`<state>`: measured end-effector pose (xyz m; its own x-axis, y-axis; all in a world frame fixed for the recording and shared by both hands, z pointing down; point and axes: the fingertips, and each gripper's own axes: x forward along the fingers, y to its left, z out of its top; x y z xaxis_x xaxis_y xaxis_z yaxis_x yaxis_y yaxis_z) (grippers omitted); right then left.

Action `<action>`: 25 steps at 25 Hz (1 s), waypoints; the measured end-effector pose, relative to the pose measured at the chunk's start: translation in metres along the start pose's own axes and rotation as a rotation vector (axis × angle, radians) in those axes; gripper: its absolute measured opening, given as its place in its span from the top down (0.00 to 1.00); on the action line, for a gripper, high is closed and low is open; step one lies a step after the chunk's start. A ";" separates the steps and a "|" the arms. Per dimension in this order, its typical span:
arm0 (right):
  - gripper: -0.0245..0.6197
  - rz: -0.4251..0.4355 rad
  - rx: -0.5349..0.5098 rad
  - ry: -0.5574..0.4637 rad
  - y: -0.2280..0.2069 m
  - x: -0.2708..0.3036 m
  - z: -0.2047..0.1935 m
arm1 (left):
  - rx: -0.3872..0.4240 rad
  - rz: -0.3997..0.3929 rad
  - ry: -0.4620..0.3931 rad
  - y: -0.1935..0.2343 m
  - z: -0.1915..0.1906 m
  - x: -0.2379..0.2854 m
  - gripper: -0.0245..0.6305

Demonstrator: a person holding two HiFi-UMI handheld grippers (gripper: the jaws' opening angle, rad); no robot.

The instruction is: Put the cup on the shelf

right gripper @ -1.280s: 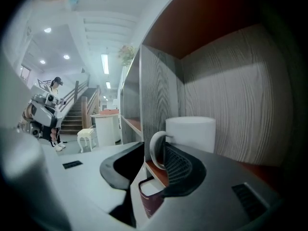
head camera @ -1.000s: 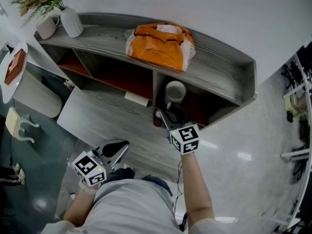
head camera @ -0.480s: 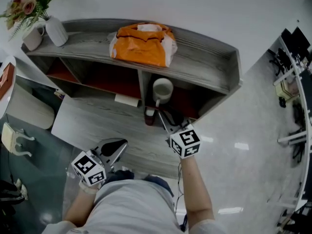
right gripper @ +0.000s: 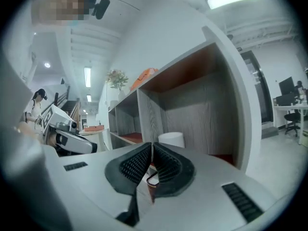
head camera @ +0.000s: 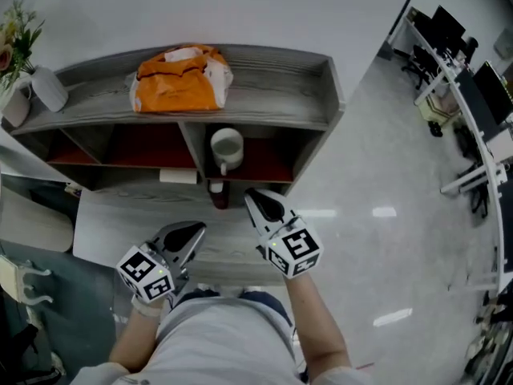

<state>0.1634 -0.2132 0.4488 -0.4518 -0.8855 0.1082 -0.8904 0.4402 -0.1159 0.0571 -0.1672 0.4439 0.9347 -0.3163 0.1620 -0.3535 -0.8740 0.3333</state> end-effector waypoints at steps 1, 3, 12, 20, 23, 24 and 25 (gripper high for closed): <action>0.92 -0.012 0.003 -0.003 0.002 -0.005 0.002 | 0.001 -0.016 0.002 -0.002 0.001 0.004 0.94; 0.92 -0.037 0.008 -0.010 0.005 -0.016 0.005 | 0.005 -0.051 0.007 -0.005 0.002 0.013 0.94; 0.92 -0.159 0.045 -0.028 0.011 -0.052 0.003 | 0.019 -0.198 0.032 -0.025 0.002 0.044 0.94; 0.92 -0.235 0.058 -0.054 0.017 -0.072 -0.005 | 0.035 -0.284 0.058 -0.037 0.001 0.057 0.94; 0.92 -0.252 0.071 -0.054 0.021 -0.076 -0.008 | 0.038 -0.303 0.064 -0.039 0.000 0.059 0.94; 0.92 -0.256 0.073 -0.055 0.022 -0.077 -0.009 | 0.038 -0.309 0.064 -0.039 -0.001 0.059 0.94; 0.92 -0.260 0.075 -0.055 0.024 -0.077 -0.009 | 0.038 -0.314 0.064 -0.040 -0.001 0.059 0.94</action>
<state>0.1768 -0.1327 0.4469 -0.2034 -0.9749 0.0901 -0.9685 0.1869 -0.1643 0.1266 -0.1505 0.4411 0.9933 -0.0063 0.1158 -0.0458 -0.9388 0.3414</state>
